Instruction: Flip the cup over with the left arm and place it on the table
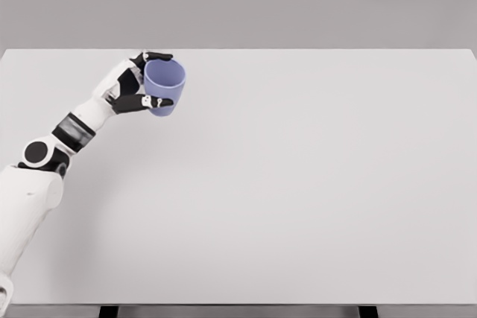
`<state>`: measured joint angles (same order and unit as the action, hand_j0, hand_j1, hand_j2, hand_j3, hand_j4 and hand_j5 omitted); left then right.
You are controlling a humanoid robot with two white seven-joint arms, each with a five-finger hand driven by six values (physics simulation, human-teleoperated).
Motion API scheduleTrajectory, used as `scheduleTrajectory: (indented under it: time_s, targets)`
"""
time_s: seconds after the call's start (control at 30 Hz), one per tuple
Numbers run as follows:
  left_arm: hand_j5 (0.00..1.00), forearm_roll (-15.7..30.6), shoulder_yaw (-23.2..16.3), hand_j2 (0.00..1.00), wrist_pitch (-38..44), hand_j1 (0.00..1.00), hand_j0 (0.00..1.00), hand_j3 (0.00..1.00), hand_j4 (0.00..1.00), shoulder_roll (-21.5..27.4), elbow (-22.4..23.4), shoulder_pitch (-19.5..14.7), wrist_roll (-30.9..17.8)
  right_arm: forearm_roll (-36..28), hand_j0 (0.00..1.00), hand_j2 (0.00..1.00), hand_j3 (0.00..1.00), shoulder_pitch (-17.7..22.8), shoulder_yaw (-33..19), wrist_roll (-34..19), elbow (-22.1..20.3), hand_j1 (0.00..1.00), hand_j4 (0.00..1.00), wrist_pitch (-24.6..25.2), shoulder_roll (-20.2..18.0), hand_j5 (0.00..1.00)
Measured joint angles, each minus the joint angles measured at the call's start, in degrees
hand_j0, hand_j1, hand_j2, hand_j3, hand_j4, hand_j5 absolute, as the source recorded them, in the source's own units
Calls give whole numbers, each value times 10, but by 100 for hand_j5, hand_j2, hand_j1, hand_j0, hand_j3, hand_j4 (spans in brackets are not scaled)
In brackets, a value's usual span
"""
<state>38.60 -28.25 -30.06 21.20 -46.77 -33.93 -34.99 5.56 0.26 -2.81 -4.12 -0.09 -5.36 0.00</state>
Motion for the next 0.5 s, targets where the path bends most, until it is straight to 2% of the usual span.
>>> scheduleTrajectory:
  time_s: [0.5]
  targets:
    - [72, -1, 1, 72, -2, 72, 72, 72, 72, -7, 6, 15, 0, 0, 100, 100, 100, 0, 0, 0, 0, 100, 100, 0, 0, 100]
